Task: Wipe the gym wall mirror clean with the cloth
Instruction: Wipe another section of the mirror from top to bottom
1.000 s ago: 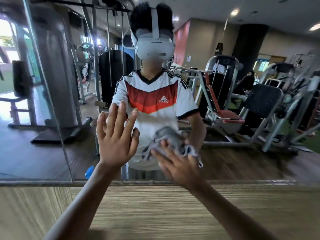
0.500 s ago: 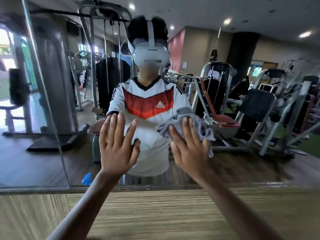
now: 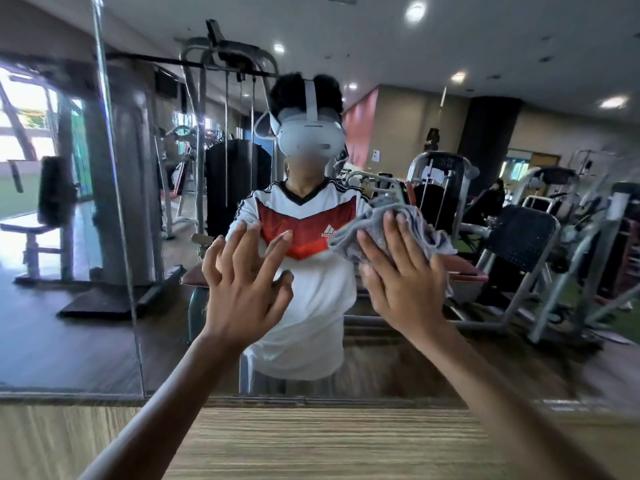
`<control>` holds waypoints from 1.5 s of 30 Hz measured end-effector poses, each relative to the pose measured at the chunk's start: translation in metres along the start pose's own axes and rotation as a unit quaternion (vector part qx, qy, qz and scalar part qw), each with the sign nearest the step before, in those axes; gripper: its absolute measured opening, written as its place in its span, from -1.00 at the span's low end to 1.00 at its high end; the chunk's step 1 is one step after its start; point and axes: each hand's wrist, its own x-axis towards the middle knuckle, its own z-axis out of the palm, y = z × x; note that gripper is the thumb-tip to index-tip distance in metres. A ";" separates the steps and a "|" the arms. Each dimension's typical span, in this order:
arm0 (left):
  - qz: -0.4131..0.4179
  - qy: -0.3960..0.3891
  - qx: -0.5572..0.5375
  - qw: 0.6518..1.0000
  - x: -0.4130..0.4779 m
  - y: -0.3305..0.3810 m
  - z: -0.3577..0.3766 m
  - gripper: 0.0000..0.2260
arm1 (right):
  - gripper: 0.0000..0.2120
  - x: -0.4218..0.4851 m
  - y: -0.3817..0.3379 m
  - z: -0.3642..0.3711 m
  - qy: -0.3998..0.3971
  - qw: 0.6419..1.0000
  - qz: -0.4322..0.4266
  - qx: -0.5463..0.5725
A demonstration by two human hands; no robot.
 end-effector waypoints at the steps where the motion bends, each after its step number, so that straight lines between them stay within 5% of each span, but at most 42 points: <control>1: -0.004 -0.001 -0.001 1.000 0.009 0.000 -0.001 -0.52 | -0.56 0.005 -0.012 0.004 0.002 1.000 0.008 -0.001; 3: -0.012 -0.008 -0.003 1.000 0.022 -0.001 -0.003 -0.53 | -0.56 -0.007 -0.027 0.009 -0.028 0.996 -0.081 -0.014; 6: -0.011 -0.004 -0.004 1.000 0.033 -0.007 -0.010 -0.54 | -0.55 -0.029 0.000 0.001 -0.109 0.929 -0.351 -0.049; 8: -0.005 -0.007 0.001 1.000 0.040 -0.013 -0.014 -0.54 | -0.54 -0.017 0.036 -0.006 -0.119 0.910 -0.395 -0.044; 12: -0.008 -0.016 0.009 1.000 0.065 -0.019 -0.018 -0.50 | -0.53 0.056 0.074 -0.020 -0.044 0.968 -0.242 -0.051; 16: 0.003 -0.010 0.013 1.000 0.105 -0.010 -0.019 -0.48 | -0.52 0.124 0.032 -0.020 0.040 0.997 -0.057 -0.016; 18: 0.011 0.004 0.007 1.000 0.123 -0.009 -0.021 -0.48 | -0.53 0.124 0.010 -0.013 0.018 0.997 -0.079 -0.019; 22: 0.040 0.019 0.004 0.999 0.143 -0.023 -0.029 -0.52 | -0.56 0.098 0.034 -0.018 -0.072 0.948 -0.307 -0.042; 24: 0.056 0.024 0.007 0.998 0.145 -0.030 -0.033 -0.57 | -0.56 0.095 0.061 -0.027 -0.079 0.938 -0.335 -0.048; 32: 0.048 0.015 0.011 0.999 0.202 -0.038 -0.038 -0.54 | -0.55 0.231 0.071 -0.027 0.075 0.996 -0.019 -0.051; 35: 0.042 0.022 0.015 0.999 0.223 -0.040 -0.042 -0.51 | -0.55 0.234 0.052 -0.021 0.066 0.994 -0.067 -0.062; 40: 0.057 0.026 0.021 0.998 0.252 -0.050 -0.050 -0.49 | -0.56 0.193 0.090 -0.039 -0.043 0.947 -0.305 -0.089; 45: 0.083 0.028 0.038 0.995 0.294 -0.052 -0.055 -0.48 | -0.53 0.257 0.141 -0.050 0.026 0.992 -0.095 -0.085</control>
